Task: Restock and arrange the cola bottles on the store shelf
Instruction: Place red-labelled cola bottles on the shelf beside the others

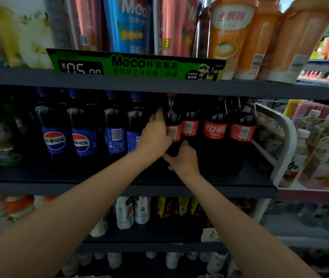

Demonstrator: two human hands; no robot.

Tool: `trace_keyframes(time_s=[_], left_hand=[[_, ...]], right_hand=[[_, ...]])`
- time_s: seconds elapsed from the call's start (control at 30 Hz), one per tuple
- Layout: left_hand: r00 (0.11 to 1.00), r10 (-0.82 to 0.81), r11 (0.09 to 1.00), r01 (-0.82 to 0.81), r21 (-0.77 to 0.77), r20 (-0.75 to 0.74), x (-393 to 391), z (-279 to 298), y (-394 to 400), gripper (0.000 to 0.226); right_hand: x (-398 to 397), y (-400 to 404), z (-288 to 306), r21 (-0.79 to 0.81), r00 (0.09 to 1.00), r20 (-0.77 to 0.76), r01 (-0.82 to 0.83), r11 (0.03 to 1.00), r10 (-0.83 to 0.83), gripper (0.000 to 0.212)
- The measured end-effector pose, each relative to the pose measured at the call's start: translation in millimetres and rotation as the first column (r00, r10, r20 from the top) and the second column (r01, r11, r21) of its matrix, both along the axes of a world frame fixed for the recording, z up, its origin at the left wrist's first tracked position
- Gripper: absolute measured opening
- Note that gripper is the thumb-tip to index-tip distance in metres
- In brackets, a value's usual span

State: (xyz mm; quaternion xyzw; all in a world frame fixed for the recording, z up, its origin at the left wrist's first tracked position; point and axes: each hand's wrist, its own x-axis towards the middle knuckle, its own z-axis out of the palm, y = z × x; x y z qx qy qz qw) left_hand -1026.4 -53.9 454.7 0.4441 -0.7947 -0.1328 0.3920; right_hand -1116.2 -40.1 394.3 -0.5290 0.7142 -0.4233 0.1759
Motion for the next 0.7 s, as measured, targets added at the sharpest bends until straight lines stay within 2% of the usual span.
trace_keyframes(time_s=[0.07,0.13,0.2,0.27,0.37,0.47,0.7], left_hand=[[0.999,0.006,0.997,-0.009,0.078,0.046,5,-25,8,0.071],[0.998,-0.020,0.978,0.008,0.210,0.056,8,-43,11,0.067],[1.000,-0.025,0.929,0.023,0.369,0.002,7,-49,7,0.065],[0.998,-0.012,0.884,0.042,0.465,-0.068,3,-48,1,0.065],[0.986,-0.003,0.852,0.091,0.516,-0.168,-4,-46,-10,0.058],[0.973,0.020,0.829,0.113,0.548,-0.231,-15,-49,-21,0.059],[0.960,0.073,0.834,0.089,0.544,-0.270,-28,-58,-43,0.067]], right_hand=[[6,-4,-3,-0.007,0.998,-0.052,0.044,0.999,-0.045,0.038],[10,-7,-6,-0.016,0.988,-0.137,0.071,0.997,-0.072,0.032],[13,-9,-10,-0.014,0.985,-0.161,0.055,0.998,-0.057,0.035],[12,-9,-12,0.008,0.994,-0.109,0.008,1.000,-0.007,0.040],[6,-8,-11,0.037,0.998,-0.033,-0.050,0.998,0.052,0.034],[2,-6,-8,0.083,0.994,-0.032,-0.105,0.991,0.108,0.021],[-9,-11,-6,0.154,0.979,-0.044,-0.192,0.969,0.201,0.022]])
